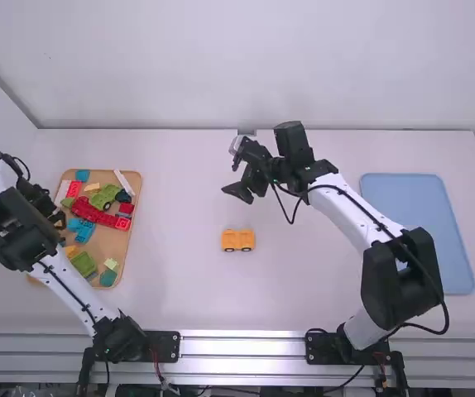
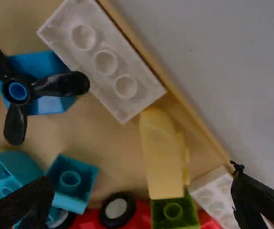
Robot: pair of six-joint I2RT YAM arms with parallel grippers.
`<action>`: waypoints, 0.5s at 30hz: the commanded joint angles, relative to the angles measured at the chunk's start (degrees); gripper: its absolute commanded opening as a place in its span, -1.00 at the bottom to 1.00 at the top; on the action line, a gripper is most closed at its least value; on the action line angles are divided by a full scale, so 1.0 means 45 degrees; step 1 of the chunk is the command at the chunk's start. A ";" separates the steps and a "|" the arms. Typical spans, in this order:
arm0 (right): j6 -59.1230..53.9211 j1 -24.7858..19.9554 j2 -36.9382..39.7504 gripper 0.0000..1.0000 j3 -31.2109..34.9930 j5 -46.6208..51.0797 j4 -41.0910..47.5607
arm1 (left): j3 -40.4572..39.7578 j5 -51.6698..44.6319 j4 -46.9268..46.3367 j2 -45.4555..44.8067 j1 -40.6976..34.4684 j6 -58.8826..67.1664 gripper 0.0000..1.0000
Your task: Assemble lego blocks to make yellow taxi
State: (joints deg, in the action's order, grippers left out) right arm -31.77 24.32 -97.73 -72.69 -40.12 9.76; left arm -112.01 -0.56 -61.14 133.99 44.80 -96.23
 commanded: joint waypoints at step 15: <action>-0.0034 0.0019 0.0335 0.97 -0.0413 -0.0117 -0.0078 | 0.0738 -0.0238 -0.0243 0.0204 0.0044 -0.0092 0.55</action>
State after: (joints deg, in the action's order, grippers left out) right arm -31.92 24.32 -97.73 -72.69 -40.12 9.61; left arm -109.34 -2.28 -61.60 133.99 44.77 -96.62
